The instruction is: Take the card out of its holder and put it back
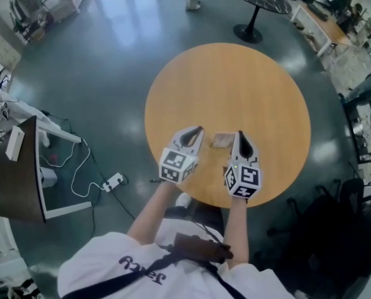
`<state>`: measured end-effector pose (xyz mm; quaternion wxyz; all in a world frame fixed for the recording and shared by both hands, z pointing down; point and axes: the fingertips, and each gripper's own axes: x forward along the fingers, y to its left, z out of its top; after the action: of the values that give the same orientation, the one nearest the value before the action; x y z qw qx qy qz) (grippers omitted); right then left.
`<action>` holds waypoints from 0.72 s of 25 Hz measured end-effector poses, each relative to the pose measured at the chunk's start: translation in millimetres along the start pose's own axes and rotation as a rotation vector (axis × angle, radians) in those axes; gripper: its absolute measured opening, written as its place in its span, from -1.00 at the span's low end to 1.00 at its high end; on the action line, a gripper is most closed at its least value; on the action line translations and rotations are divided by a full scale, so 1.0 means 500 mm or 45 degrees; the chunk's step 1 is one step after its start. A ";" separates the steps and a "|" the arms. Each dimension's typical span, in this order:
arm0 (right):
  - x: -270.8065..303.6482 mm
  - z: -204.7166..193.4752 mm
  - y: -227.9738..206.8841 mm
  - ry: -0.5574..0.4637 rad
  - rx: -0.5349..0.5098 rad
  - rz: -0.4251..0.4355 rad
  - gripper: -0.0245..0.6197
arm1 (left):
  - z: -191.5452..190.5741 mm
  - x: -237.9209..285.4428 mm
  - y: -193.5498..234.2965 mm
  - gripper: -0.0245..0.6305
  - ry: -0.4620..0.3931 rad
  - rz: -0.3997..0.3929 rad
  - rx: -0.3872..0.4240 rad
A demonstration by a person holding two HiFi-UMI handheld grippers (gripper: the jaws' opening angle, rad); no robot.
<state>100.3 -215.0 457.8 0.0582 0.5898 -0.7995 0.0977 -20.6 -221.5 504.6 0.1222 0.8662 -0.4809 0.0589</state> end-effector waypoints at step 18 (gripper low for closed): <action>-0.025 -0.131 -0.089 0.175 0.090 -0.169 -0.91 | -0.164 -0.011 0.059 -0.74 0.227 -0.164 -0.017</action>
<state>144.9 -201.5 522.8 0.0985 0.6352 -0.7487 0.1620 -46.9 -210.0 587.1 0.1738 0.8859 -0.4117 0.1244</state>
